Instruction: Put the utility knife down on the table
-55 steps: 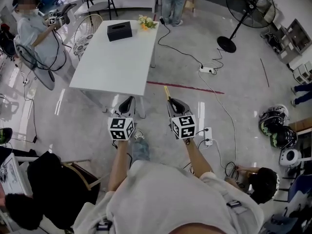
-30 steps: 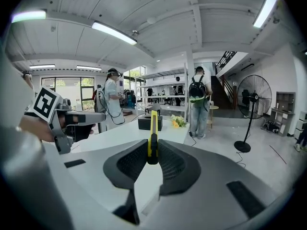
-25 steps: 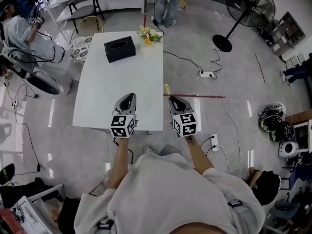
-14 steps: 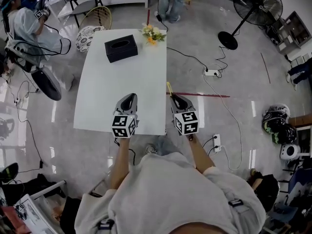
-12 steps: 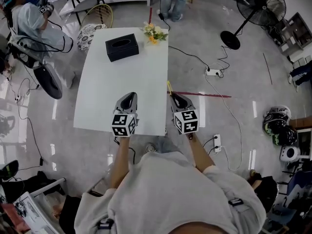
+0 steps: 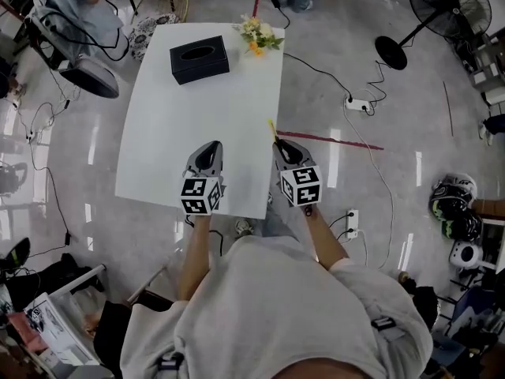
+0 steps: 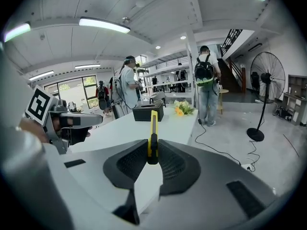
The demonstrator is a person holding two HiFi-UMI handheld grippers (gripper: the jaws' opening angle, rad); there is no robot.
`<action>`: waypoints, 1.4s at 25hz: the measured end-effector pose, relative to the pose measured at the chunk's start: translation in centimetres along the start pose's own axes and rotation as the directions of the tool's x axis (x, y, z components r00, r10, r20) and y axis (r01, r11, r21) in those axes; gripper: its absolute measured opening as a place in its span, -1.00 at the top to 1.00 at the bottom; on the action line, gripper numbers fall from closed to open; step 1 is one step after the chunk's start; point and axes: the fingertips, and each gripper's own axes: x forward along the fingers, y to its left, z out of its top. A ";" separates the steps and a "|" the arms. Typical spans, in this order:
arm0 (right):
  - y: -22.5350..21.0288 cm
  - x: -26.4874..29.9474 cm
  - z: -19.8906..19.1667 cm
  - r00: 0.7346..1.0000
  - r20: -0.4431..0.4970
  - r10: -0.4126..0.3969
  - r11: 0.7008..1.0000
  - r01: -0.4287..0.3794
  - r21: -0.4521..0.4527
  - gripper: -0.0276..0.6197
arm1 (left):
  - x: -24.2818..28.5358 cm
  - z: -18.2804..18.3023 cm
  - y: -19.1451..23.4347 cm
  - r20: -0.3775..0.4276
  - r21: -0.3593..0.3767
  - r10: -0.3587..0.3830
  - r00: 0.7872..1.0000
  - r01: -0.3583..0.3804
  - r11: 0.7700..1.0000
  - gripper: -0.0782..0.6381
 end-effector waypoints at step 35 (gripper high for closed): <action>0.4 5.7 -6.8 0.971 -0.213 0.104 0.993 -0.112 -0.026 0.66 | -0.2 -7.7 0.9 -0.153 -0.114 0.078 0.985 -0.096 0.989 0.70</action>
